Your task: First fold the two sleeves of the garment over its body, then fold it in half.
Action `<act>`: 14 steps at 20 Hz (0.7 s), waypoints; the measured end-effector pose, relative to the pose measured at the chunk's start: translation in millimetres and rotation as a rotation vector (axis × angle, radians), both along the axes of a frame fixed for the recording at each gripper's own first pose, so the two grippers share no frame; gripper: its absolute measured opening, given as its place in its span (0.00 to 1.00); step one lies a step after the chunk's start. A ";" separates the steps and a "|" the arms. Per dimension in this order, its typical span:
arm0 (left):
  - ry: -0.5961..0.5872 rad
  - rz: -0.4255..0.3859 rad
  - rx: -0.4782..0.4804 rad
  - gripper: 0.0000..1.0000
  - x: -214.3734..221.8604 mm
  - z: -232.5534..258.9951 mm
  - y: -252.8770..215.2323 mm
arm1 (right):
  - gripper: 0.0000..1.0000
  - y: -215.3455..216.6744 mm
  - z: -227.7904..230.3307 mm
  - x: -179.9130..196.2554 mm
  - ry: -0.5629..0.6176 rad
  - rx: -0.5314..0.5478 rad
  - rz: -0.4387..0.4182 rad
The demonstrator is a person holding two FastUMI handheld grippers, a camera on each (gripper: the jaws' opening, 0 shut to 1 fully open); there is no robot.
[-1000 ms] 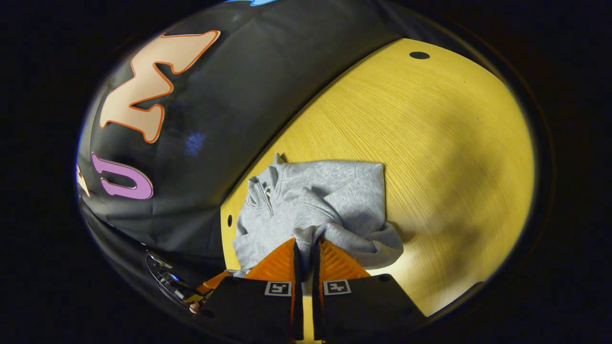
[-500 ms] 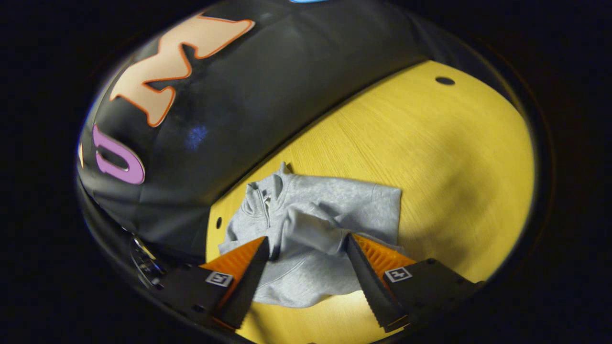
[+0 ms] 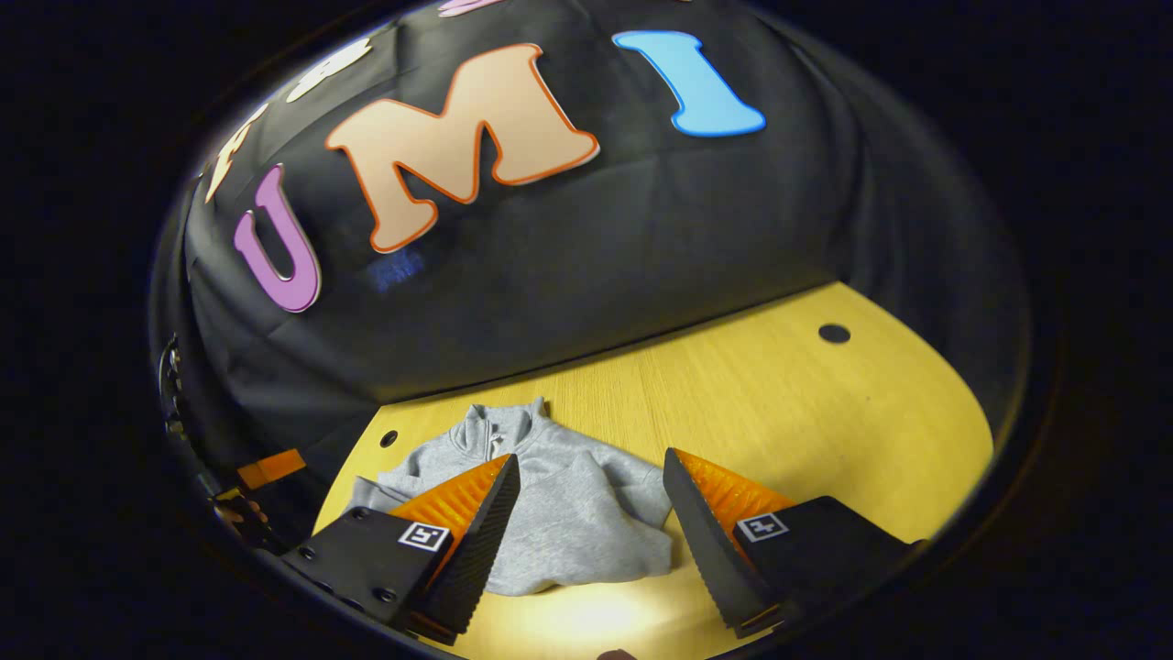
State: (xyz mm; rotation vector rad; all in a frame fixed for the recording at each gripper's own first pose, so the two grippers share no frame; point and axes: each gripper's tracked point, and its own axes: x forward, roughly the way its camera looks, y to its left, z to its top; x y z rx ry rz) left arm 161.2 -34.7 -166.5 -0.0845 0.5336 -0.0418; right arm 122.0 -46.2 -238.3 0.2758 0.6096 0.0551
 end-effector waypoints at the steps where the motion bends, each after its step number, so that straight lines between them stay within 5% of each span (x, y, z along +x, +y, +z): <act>1: -0.036 -0.001 0.026 0.98 -9.6 12.5 -1.2 | 0.98 -5.0 13.4 -4.2 -0.046 -0.035 0.011; 8: -0.201 0.003 0.124 0.95 -65.9 65.4 -8.0 | 0.98 -7.4 94.3 -68.1 -0.309 -0.211 0.057; 14: -0.263 -0.049 0.178 0.95 -106.7 89.1 13.6 | 0.98 7.2 130.8 -131.6 -0.367 -0.229 0.008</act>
